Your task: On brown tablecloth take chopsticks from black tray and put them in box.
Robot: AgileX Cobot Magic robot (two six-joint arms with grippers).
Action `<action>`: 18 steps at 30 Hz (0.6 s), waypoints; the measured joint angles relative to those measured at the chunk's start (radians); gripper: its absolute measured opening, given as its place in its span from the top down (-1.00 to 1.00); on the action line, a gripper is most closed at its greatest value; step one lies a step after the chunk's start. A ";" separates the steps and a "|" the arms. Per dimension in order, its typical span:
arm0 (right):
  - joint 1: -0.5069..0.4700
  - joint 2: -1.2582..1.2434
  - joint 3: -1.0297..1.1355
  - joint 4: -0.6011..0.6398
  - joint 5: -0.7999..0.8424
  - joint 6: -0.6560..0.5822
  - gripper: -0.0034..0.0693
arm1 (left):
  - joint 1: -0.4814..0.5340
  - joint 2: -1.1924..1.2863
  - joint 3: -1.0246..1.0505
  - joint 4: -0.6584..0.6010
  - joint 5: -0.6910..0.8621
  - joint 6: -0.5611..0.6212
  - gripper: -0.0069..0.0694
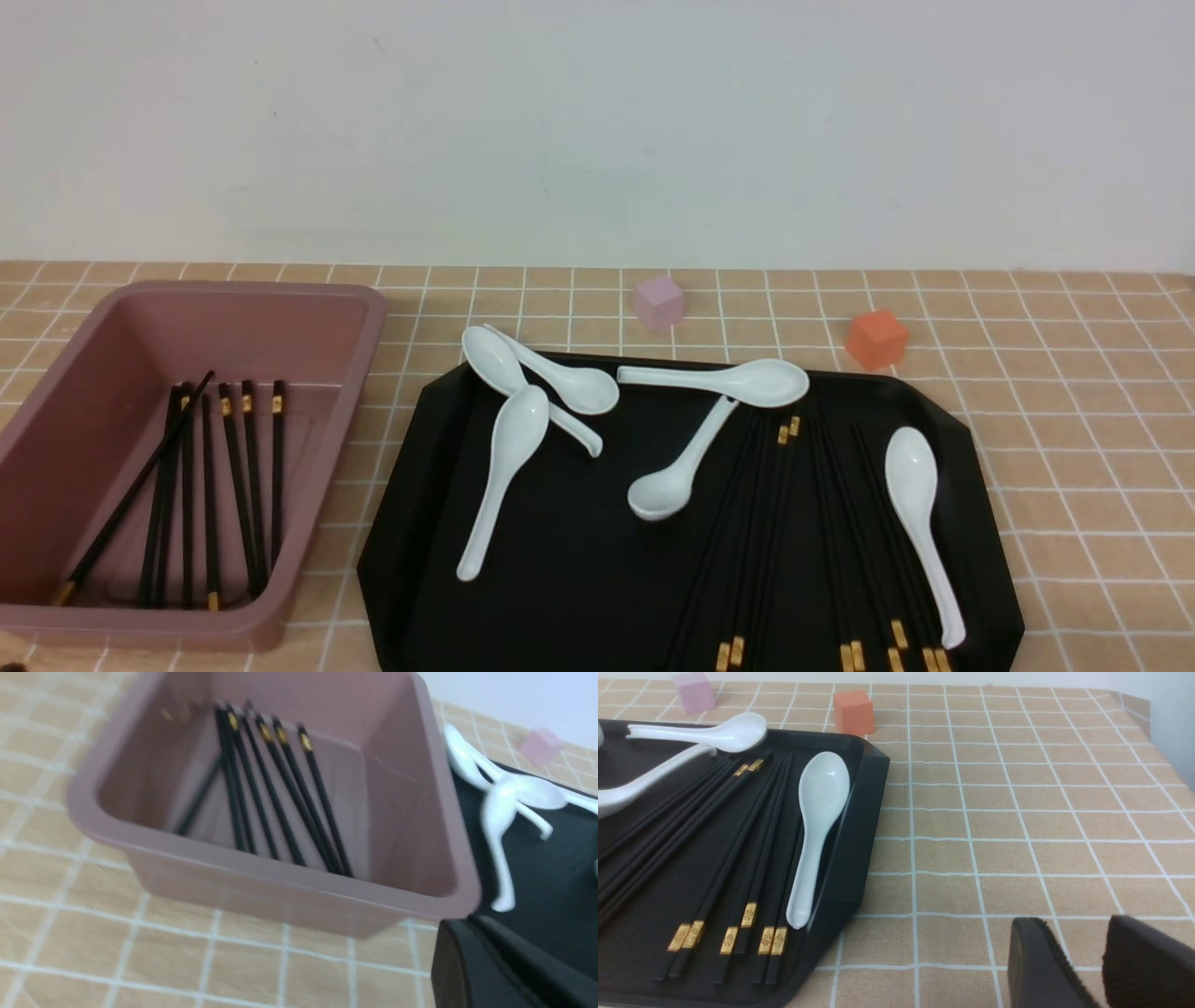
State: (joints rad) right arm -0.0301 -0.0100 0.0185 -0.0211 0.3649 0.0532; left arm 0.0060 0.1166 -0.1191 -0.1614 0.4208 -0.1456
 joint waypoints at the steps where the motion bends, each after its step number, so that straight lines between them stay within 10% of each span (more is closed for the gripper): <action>1: 0.000 0.000 0.000 0.000 0.000 0.000 0.25 | -0.006 -0.037 0.023 0.023 -0.009 -0.015 0.85; 18: 0.000 0.000 0.000 0.000 0.000 0.000 0.25 | -0.023 -0.128 0.149 0.134 -0.041 -0.142 0.85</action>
State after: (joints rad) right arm -0.0301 -0.0100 0.0185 -0.0209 0.3649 0.0532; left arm -0.0170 -0.0117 0.0295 -0.0273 0.3800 -0.2876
